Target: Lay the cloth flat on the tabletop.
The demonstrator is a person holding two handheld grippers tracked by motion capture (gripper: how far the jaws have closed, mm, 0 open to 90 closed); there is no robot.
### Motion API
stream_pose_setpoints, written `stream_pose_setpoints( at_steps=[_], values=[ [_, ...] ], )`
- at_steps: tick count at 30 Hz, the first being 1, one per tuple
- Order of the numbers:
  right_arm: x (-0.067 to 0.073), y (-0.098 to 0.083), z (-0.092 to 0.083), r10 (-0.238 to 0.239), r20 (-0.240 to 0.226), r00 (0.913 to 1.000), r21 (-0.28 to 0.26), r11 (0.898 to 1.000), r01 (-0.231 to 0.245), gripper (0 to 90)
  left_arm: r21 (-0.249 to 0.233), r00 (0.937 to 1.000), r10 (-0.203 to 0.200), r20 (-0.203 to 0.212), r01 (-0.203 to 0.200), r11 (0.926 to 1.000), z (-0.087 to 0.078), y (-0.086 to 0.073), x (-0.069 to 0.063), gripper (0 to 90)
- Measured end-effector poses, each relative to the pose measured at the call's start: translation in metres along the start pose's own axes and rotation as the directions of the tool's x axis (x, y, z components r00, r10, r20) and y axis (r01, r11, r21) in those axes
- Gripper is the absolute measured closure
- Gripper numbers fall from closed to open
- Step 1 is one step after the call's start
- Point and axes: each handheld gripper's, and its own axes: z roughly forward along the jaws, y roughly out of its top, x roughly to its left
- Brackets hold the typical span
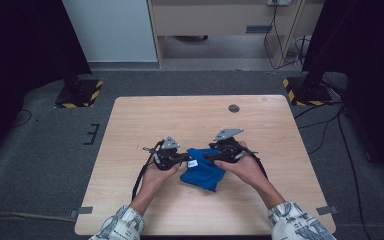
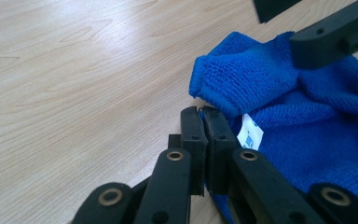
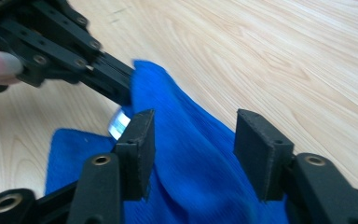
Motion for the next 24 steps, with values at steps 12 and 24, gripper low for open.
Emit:
stream_pose_setpoints(
  at_steps=[12, 24],
  values=[
    [0.014, 0.026, 0.025, -0.059, -0.053, 0.9968, 0.036, 0.997, 0.061, 60.5, -0.007, 1.0, -0.003, 0.0, 0.003, 1.0, -0.001, 0.001, 0.0, 88.1],
    [0.015, 0.028, 0.03, -0.083, -0.039, 0.9958, 0.07, 0.994, 0.086, 88.4, -0.013, 1.0, -0.004, -0.002, 0.004, 0.9999, -0.003, 0.002, 0.001, 88.1]
  ],
)
